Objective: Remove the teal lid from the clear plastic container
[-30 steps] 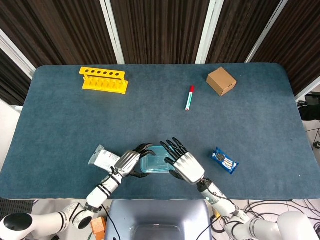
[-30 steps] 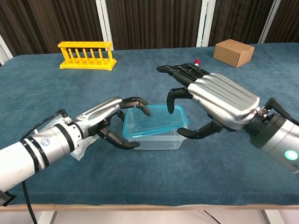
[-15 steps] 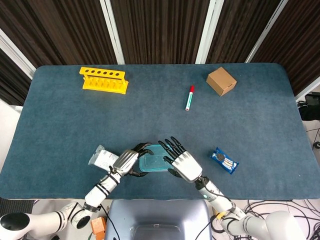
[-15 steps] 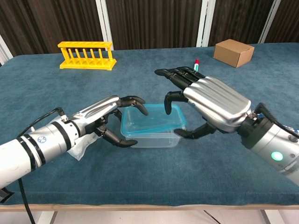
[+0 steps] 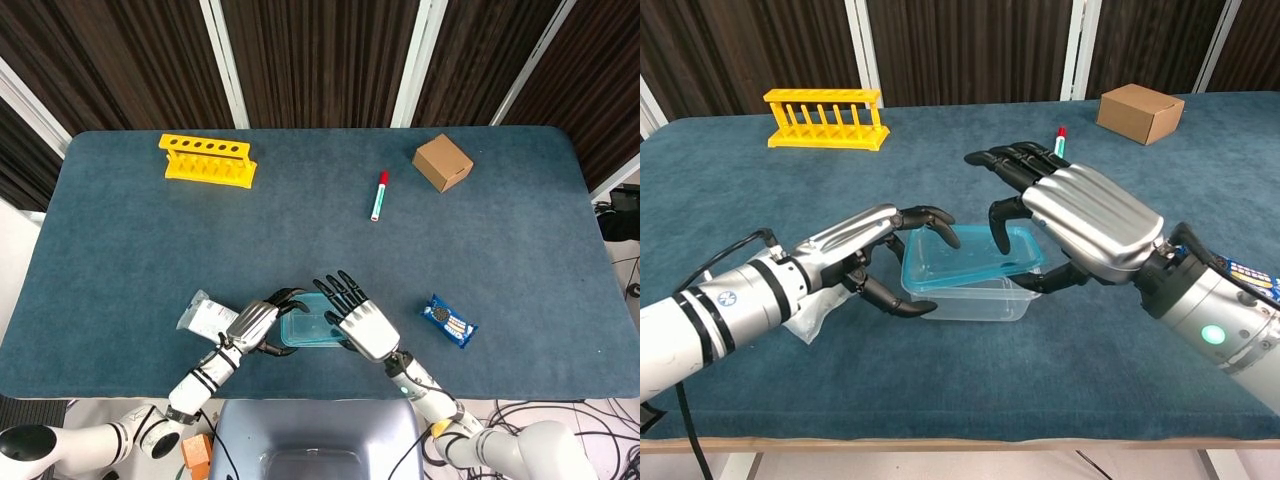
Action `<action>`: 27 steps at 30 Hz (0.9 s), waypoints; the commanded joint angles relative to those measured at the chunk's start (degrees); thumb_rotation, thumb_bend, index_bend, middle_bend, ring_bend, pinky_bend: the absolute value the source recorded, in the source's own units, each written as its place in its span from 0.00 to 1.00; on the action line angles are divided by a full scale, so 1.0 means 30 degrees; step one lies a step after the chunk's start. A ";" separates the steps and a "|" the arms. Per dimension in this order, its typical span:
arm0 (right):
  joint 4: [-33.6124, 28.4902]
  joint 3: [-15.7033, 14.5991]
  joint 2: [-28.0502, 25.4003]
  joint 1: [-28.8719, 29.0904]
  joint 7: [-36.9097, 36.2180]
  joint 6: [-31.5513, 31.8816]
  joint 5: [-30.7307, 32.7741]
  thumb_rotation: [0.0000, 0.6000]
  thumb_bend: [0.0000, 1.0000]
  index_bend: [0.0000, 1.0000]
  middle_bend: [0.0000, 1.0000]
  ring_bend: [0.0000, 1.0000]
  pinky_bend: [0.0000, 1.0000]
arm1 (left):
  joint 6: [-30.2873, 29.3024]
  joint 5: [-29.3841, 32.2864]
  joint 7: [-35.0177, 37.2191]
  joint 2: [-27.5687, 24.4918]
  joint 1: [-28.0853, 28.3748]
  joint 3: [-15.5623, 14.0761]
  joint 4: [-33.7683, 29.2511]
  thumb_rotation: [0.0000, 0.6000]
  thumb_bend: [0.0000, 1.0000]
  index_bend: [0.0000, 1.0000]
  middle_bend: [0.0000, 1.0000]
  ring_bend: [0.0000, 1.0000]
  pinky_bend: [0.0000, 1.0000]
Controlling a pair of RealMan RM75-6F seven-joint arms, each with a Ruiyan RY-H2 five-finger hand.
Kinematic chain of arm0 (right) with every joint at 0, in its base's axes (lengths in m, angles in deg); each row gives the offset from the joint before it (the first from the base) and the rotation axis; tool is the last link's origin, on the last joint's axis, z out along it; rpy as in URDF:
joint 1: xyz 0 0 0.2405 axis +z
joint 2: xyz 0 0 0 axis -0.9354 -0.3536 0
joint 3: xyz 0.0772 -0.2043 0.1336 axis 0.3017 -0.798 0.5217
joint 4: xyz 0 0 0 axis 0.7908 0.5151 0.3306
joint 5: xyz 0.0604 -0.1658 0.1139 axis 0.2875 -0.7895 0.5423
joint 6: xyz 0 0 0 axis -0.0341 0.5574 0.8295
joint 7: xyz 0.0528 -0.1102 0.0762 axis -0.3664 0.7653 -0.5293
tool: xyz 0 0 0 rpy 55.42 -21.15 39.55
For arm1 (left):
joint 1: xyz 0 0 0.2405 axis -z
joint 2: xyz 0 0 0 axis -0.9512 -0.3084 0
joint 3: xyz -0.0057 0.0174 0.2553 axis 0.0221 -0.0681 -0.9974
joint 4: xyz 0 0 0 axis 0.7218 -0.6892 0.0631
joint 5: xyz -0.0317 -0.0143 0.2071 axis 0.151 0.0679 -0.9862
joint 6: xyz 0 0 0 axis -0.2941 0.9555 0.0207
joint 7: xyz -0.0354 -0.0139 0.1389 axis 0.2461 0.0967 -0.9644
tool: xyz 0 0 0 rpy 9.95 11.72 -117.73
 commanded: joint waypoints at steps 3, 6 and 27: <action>-0.0202 -0.0118 0.0006 0.0005 0.0360 -0.0194 0.0170 1.00 0.47 0.69 0.11 0.00 0.00 | -0.0071 -0.0050 0.0002 -0.0039 -0.0025 -0.0026 -0.0141 1.00 0.30 0.44 0.49 0.28 0.39; -0.0396 -0.0225 -0.0133 -0.0028 0.0422 -0.0001 0.0104 1.00 0.49 0.73 0.14 0.00 0.00 | -0.0173 -0.0185 0.0127 -0.0087 -0.0046 -0.0097 -0.0266 1.00 0.30 0.41 0.45 0.26 0.35; -0.2580 -0.0297 -0.3688 -0.0274 0.1462 0.2608 -0.1044 1.00 0.49 0.77 0.15 0.00 0.00 | -0.1019 -0.0039 -0.0190 -0.1868 -0.0627 0.0050 -0.0806 1.00 0.27 0.00 0.00 0.00 0.03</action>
